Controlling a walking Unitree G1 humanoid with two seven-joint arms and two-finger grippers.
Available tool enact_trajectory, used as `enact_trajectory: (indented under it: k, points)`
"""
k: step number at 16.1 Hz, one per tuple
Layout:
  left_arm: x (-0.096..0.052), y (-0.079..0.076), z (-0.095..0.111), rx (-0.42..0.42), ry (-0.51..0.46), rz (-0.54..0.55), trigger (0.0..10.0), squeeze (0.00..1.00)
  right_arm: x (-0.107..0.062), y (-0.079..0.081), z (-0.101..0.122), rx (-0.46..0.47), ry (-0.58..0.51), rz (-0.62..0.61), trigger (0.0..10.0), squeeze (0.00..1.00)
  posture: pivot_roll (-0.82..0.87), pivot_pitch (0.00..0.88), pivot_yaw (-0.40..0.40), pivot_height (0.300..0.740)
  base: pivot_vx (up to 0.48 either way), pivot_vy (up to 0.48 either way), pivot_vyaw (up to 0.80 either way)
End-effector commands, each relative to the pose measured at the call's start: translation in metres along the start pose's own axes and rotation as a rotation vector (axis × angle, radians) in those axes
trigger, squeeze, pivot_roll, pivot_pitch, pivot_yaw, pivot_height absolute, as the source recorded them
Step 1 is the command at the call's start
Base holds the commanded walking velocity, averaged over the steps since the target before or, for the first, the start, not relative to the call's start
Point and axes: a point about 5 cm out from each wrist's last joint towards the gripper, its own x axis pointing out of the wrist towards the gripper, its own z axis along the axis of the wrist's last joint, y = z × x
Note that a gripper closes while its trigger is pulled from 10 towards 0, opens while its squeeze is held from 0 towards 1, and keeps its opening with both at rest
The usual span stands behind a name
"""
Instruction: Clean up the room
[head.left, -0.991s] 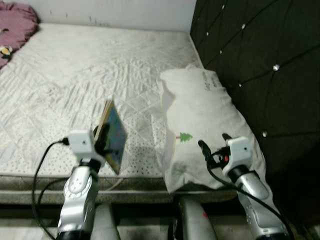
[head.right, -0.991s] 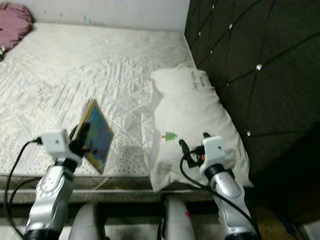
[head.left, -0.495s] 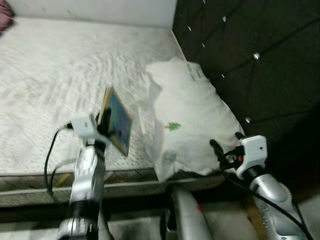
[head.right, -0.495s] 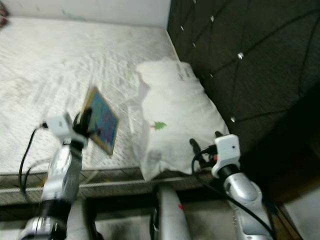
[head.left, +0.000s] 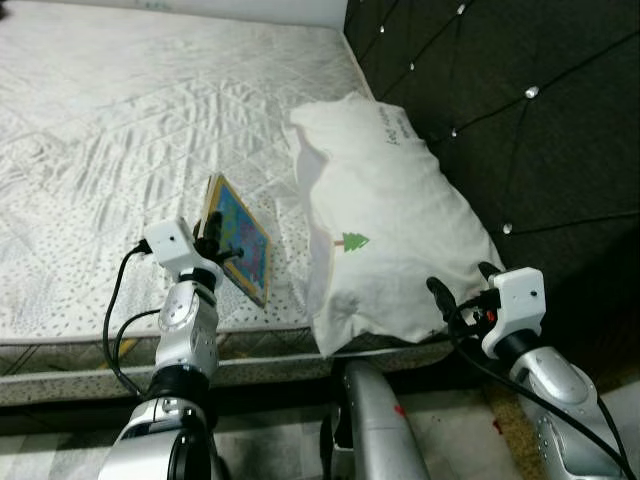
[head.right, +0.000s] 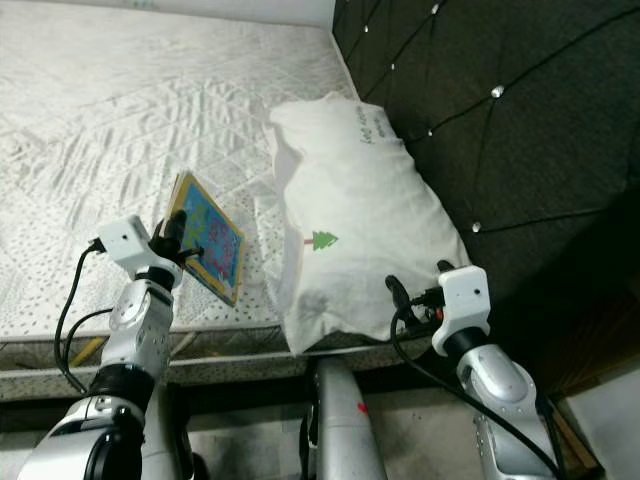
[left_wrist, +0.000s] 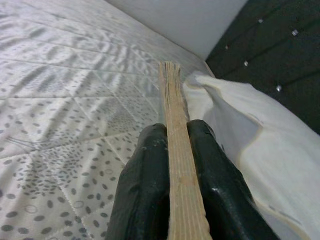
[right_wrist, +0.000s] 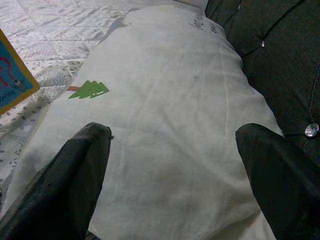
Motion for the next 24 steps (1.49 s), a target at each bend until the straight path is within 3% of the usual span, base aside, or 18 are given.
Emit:
enact_trajectory:
  k: [1, 5, 8, 9, 11, 15, 24]
  points:
    - [0.006, -0.007, 0.005, -0.020, -0.035, -0.003, 10.0, 0.00, -0.003, -0.007, 0.008, -0.015, -0.019, -0.013, 10.0, 0.00, -0.25, 0.055, -0.122, 0.565, 0.000, 0.000, 0.00]
    - [0.013, -0.008, 0.003, -0.075, -0.012, -0.006, 10.0, 0.00, -0.001, -0.010, 0.016, -0.022, -0.036, -0.019, 10.0, 0.00, -0.29, 0.055, -0.113, 0.565, 0.000, 0.000, 0.00]
    - [0.019, -0.017, -0.005, -0.177, 0.057, -0.017, 10.0, 0.00, -0.004, -0.013, 0.020, -0.028, -0.042, -0.024, 10.0, 0.00, -0.30, 0.062, -0.113, 0.565, 0.000, 0.000, 0.00]
    - [0.018, -0.021, -0.008, -0.174, 0.068, -0.031, 10.0, 0.00, -0.004, -0.013, 0.021, -0.028, -0.045, -0.022, 10.0, 0.00, -0.30, 0.062, -0.113, 0.565, 0.000, 0.000, 0.00]
    - [0.015, -0.016, -0.013, -0.203, 0.075, -0.008, 10.0, 0.00, -0.003, -0.010, 0.022, -0.021, -0.057, -0.007, 10.0, 0.00, -0.30, 0.062, -0.110, 0.565, 0.000, 0.000, 0.00]
    - [0.010, -0.013, -0.023, -0.171, 0.132, 0.002, 10.0, 0.00, -0.002, -0.010, 0.025, -0.016, -0.073, -0.005, 10.0, 0.00, -0.31, 0.059, -0.097, 0.565, 0.000, 0.000, 0.00]
    - [0.010, -0.003, -0.017, 0.036, 0.093, 0.047, 10.0, 0.00, -0.002, -0.010, 0.024, -0.012, -0.081, -0.010, 10.0, 0.00, -0.31, 0.049, -0.089, 0.565, 0.000, 0.000, 0.00]
